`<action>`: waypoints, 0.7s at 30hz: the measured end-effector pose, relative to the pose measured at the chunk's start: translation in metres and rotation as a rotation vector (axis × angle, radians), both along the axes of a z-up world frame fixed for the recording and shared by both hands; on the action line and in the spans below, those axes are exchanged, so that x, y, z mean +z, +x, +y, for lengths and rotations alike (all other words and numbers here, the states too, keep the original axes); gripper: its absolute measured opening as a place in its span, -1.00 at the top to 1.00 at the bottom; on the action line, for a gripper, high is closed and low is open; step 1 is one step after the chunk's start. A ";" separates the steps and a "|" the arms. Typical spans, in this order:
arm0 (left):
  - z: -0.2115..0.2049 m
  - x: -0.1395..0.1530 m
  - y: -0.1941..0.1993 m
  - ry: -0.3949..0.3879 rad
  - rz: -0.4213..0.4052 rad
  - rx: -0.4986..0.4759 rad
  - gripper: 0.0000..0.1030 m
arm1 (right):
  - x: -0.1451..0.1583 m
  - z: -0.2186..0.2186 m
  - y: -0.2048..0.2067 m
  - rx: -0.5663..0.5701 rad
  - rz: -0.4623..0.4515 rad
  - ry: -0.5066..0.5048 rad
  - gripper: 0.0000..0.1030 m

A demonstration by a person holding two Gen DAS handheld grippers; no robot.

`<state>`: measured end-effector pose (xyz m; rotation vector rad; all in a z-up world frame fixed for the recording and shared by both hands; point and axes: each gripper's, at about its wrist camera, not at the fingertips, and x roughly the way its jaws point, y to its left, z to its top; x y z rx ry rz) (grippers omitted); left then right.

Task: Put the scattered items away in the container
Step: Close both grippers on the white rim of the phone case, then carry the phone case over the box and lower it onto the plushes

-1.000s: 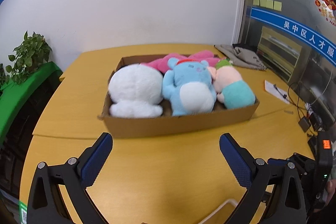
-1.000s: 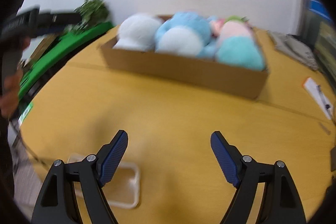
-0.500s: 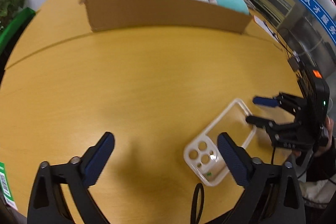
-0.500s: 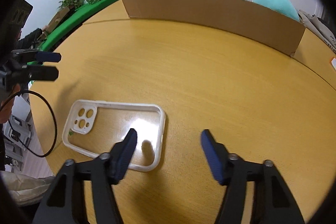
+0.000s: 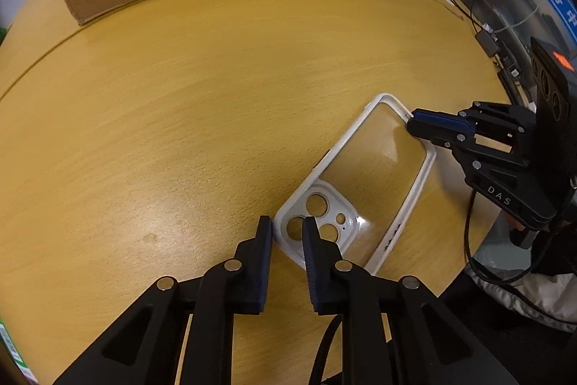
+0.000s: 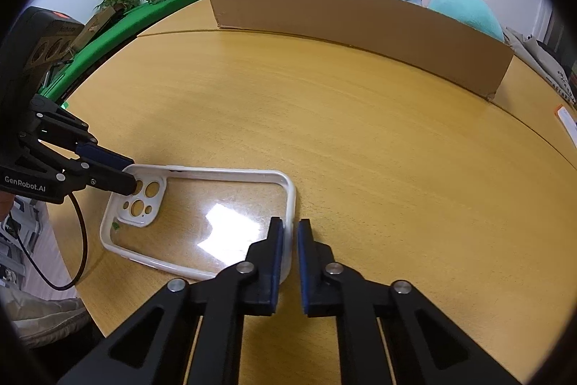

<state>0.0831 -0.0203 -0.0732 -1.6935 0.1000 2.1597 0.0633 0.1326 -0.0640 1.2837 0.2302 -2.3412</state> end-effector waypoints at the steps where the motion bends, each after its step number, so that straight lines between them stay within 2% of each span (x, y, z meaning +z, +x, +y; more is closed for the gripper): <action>1: 0.001 0.000 0.000 -0.006 0.000 0.001 0.70 | 0.000 0.000 0.000 -0.002 0.000 0.000 0.90; 7: 0.006 0.007 -0.006 -0.003 -0.003 0.018 0.79 | 0.001 0.004 -0.002 -0.014 0.005 0.004 0.91; 12: 0.006 0.035 -0.031 0.008 0.056 0.017 0.81 | 0.014 0.008 -0.009 -0.043 0.024 -0.011 0.91; 16: 0.007 0.067 -0.065 -0.001 0.130 -0.005 0.81 | 0.037 0.010 -0.028 -0.074 0.071 -0.028 0.91; 21: -0.001 0.122 -0.119 0.005 0.258 -0.032 0.81 | 0.090 0.011 -0.070 -0.133 0.204 -0.031 0.91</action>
